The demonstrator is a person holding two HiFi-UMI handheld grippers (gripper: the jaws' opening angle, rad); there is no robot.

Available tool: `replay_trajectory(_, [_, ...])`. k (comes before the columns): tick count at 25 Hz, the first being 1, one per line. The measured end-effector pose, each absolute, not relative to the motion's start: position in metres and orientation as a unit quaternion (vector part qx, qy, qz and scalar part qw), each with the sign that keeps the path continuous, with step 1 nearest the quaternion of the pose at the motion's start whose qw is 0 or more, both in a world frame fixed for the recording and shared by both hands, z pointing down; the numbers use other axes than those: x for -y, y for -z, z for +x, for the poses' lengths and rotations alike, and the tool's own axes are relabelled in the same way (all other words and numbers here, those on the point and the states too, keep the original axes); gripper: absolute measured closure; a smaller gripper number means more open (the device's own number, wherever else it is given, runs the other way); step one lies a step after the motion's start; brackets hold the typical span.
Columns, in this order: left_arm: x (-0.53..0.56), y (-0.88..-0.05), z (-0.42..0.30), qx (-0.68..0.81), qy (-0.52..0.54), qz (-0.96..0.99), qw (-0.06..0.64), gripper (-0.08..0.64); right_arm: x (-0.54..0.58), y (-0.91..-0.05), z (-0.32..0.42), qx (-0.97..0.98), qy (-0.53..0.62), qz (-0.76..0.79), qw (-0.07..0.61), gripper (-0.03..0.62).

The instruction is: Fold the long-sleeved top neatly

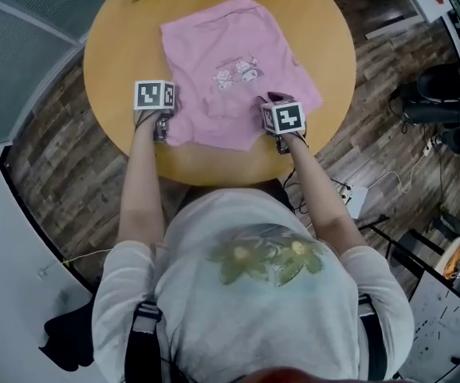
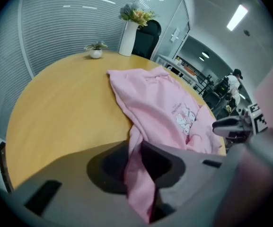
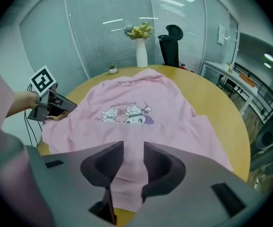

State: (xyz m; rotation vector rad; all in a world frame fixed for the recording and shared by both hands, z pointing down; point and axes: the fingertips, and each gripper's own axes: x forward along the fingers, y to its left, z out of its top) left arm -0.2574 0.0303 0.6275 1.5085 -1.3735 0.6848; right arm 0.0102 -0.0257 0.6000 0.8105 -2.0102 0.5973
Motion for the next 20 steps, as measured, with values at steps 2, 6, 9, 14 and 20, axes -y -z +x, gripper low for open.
replay_trajectory(2, [-0.037, -0.632, -0.263, 0.565, -0.271, 0.607, 0.488, 0.523, 0.033, -0.610, 0.015, 0.797, -0.238, 0.317, 0.456, 0.448])
replay_trajectory(6, [-0.062, -0.629, -0.298, 0.606, -0.210, 0.567, 0.517, 0.537, 0.035, -0.634, 0.028, 0.777, -0.237, 0.304, 0.498, 0.449])
replay_trajectory(9, [-0.099, -0.620, -0.346, 0.659, -0.167, 0.515, 0.522, 0.538, 0.035, -0.634, 0.029, 0.778, -0.233, 0.313, 0.493, 0.451])
replay_trajectory(14, [-0.186, -0.599, -0.396, 0.732, -0.060, 0.422, 0.531, 0.538, 0.031, -0.635, 0.037, 0.788, -0.231, 0.312, 0.478, 0.451])
replay_trajectory(20, [-0.244, -0.572, -0.394, 0.763, 0.052, 0.374, 0.525, 0.538, 0.033, -0.622, 0.023, 0.803, -0.203, 0.316, 0.462, 0.451])
